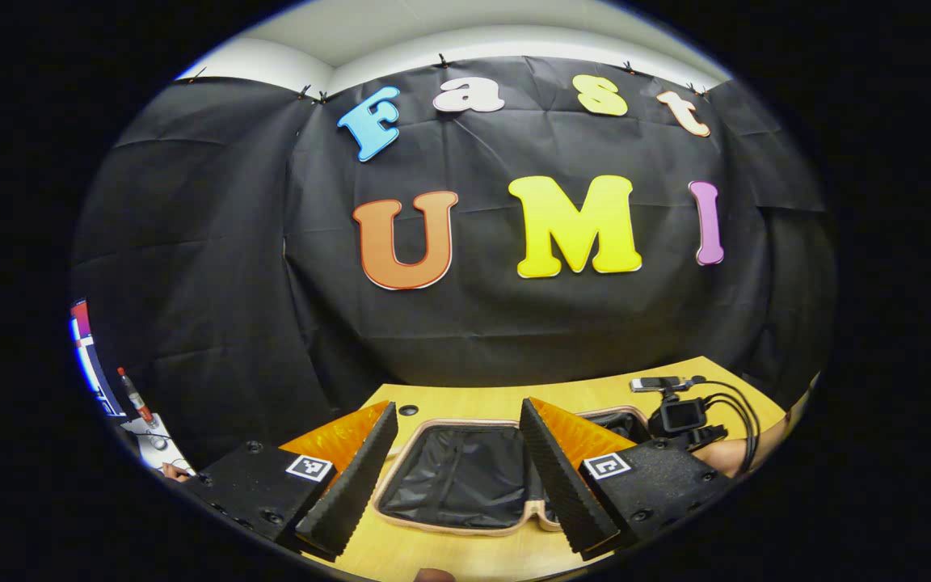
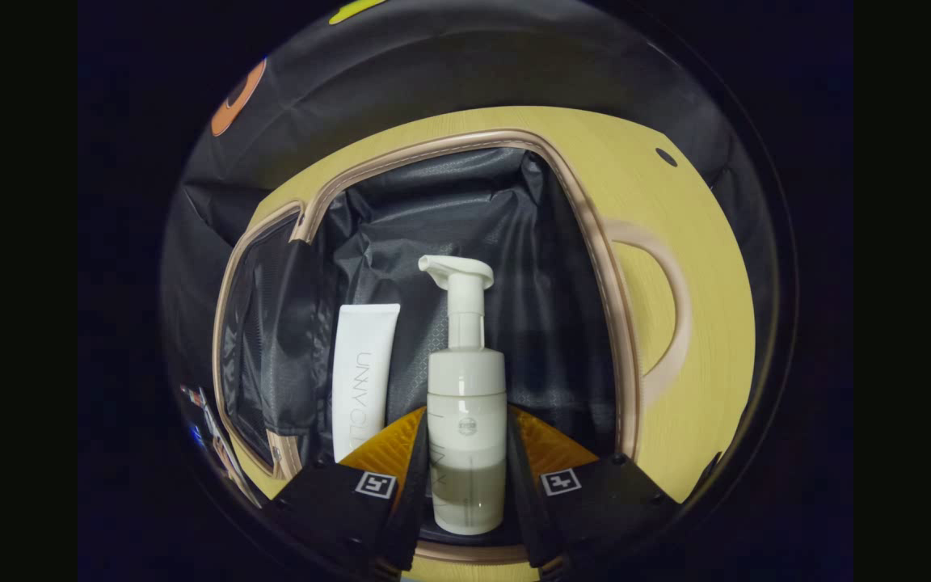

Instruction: First open the suitcase, pack the skin care products into it, and then close the suitcase.

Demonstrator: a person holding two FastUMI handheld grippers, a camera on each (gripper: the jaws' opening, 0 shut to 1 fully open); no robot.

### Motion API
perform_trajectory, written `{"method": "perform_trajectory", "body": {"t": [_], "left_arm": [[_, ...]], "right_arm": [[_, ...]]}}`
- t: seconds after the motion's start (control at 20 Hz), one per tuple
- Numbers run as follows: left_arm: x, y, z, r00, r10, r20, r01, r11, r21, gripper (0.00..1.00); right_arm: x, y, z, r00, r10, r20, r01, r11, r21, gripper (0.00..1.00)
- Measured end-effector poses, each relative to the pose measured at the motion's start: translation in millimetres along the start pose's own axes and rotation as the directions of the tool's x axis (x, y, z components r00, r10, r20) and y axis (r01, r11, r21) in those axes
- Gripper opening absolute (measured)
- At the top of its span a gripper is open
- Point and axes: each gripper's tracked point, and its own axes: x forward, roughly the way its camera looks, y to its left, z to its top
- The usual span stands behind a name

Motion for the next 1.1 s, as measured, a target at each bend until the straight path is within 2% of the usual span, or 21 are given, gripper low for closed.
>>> {"method": "perform_trajectory", "body": {"t": [0.2,0.3,0.45,0.5,0.65,0.75,0.9,0.95,1.0,1.05,1.1], "left_arm": [[24,30,-5,0.999,0.039,-0.011,-0.039,0.999,-0.029,0.97],[40,48,-8,0.999,0.051,-0.014,-0.051,0.997,-0.065,0.96],[66,75,-28,0.996,0.058,-0.068,-0.067,0.989,-0.135,0.97],[75,85,-40,0.994,0.056,-0.098,-0.071,0.985,-0.157,0.96],[100,109,-75,0.984,0.022,-0.180,-0.062,0.974,-0.217,0.97],[110,120,-104,0.972,-0.011,-0.236,-0.051,0.966,-0.252,0.97],[126,138,-144,0.952,-0.045,-0.304,-0.058,0.946,-0.320,0.97],[132,146,-157,0.947,-0.038,-0.319,-0.072,0.942,-0.327,0.97],[139,156,-171,0.939,-0.032,-0.342,-0.092,0.936,-0.340,0.97],[147,159,-183,0.931,-0.048,-0.362,-0.100,0.920,-0.379,0.96],[151,163,-195,0.919,-0.069,-0.389,-0.112,0.898,-0.426,0.98]], "right_arm": [[0,3,0,1.000,0.014,0.007,-0.014,1.000,0.001,0.50],[-4,11,-3,0.999,0.050,0.003,-0.050,0.999,-0.010,0.55],[-22,10,-2,0.997,0.049,0.054,-0.046,0.997,-0.060,0.86],[-33,10,0,0.995,0.060,0.079,-0.054,0.996,-0.077,0.82],[-78,9,18,0.975,0.102,0.200,-0.070,0.985,-0.159,0.78],[-119,-1,38,0.931,0.123,0.344,-0.042,0.971,-0.234,0.82],[-190,-17,63,0.819,0.170,0.549,0.006,0.953,-0.304,0.82],[-210,-23,67,0.782,0.179,0.597,0.024,0.949,-0.315,0.77],[-230,-29,69,0.755,0.186,0.628,0.035,0.946,-0.322,0.82],[-251,-37,69,0.729,0.191,0.657,0.039,0.947,-0.319,0.77],[-271,-41,70,0.702,0.199,0.684,0.042,0.947,-0.318,0.78]]}}
